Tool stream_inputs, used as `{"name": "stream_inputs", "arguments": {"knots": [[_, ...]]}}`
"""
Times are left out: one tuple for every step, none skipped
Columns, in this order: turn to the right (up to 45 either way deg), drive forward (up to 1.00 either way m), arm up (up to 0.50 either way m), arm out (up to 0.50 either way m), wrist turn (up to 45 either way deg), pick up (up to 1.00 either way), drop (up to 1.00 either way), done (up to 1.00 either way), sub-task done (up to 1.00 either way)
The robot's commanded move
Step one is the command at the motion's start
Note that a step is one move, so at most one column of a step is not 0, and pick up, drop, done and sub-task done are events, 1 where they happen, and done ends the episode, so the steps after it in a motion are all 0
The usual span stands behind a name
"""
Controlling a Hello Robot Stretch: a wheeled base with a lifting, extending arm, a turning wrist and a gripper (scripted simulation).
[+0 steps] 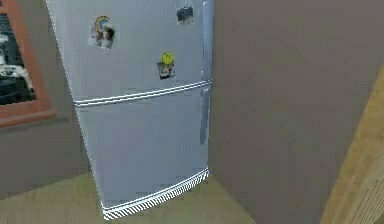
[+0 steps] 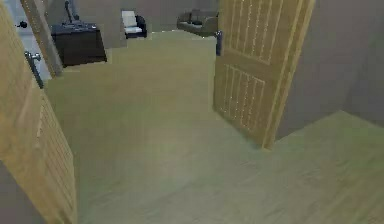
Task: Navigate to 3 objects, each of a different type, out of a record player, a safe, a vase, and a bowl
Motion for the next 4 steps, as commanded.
{"name": "stream_inputs", "arguments": {"knots": [[45.0, 0.00, 0.00, 0.00, 0.0, 0.00, 0.00, 0.00, 0.00], [39.0, 0.00, 0.00, 0.00, 0.0, 0.00, 0.00, 0.00, 0.00], [0.0, 0.80, 0.00, 0.00, 0.0, 0.00, 0.00, 0.00, 0.00], [-24.0, 0.00, 0.00, 0.00, 0.0, 0.00, 0.00, 0.00, 0.00]]}}
